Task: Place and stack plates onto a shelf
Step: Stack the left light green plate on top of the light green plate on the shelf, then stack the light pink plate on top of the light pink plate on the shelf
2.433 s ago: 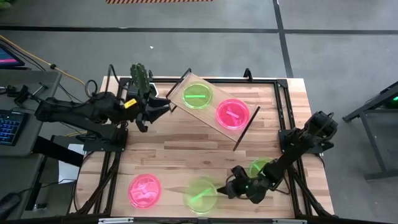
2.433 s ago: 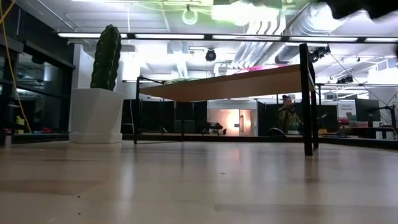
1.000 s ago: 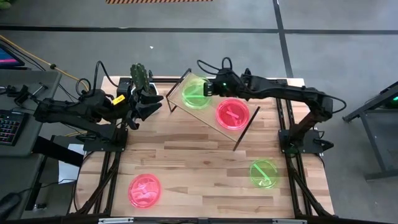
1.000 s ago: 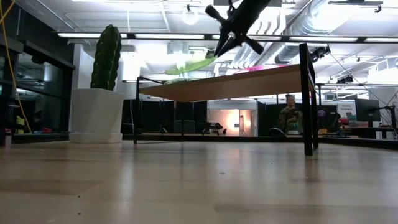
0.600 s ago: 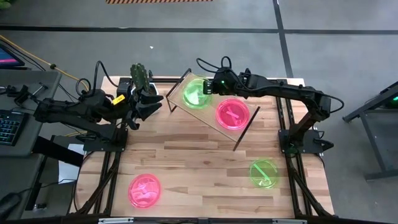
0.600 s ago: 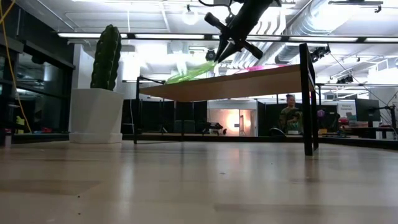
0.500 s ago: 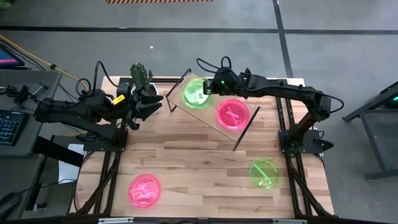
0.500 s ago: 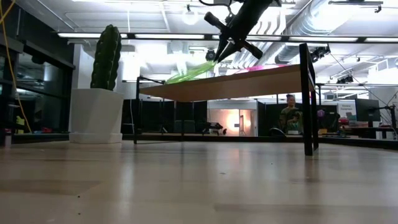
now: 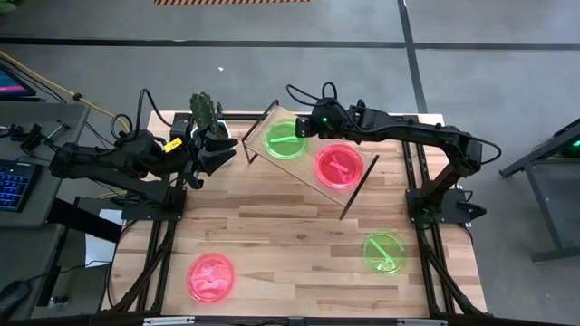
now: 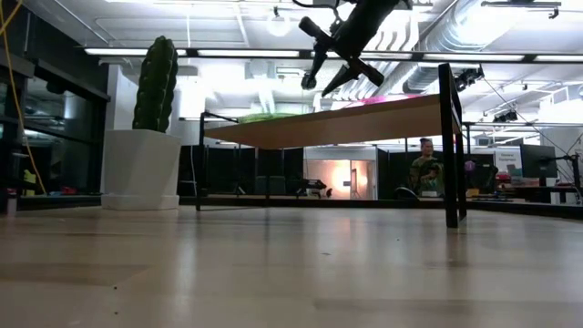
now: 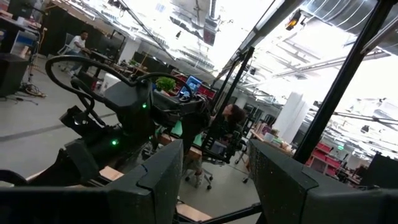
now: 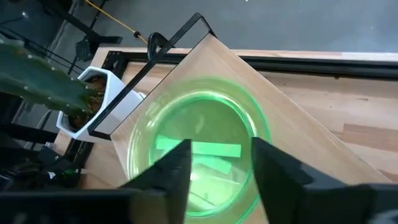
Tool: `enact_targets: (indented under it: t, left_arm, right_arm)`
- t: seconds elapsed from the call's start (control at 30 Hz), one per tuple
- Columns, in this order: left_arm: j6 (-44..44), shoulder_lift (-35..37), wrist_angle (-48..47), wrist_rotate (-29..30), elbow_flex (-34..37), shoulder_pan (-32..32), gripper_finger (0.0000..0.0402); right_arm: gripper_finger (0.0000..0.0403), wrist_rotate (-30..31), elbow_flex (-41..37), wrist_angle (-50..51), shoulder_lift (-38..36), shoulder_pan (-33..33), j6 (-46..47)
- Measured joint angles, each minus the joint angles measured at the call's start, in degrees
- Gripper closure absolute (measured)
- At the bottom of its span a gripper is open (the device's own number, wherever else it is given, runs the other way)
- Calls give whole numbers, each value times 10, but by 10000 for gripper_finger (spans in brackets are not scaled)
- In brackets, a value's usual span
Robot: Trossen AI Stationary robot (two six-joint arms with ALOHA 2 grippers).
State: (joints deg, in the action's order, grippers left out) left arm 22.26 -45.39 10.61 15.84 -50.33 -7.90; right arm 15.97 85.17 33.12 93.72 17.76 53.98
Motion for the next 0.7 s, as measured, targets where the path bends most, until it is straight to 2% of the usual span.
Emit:
enact_targets:
  t: [0.17, 0.33, 0.53, 0.7]
  left_arm:
    - [0, 0, 0, 0, 0, 0, 227]
    - [0, 0, -2, 0, 0, 0, 227]
    - [-3, -4, -5, 0, 0, 0, 227]
    - [-14, -8, -6, -1, 0, 0, 227]
  right_arm:
    - [202, -1, 0, 9, -22, -4, -50]
    - [190, -9, 0, 63, -71, -44, -115]
    - [190, 9, -25, 146, -125, -174, -121]
    - [190, 70, -97, 92, -172, -311, -52]
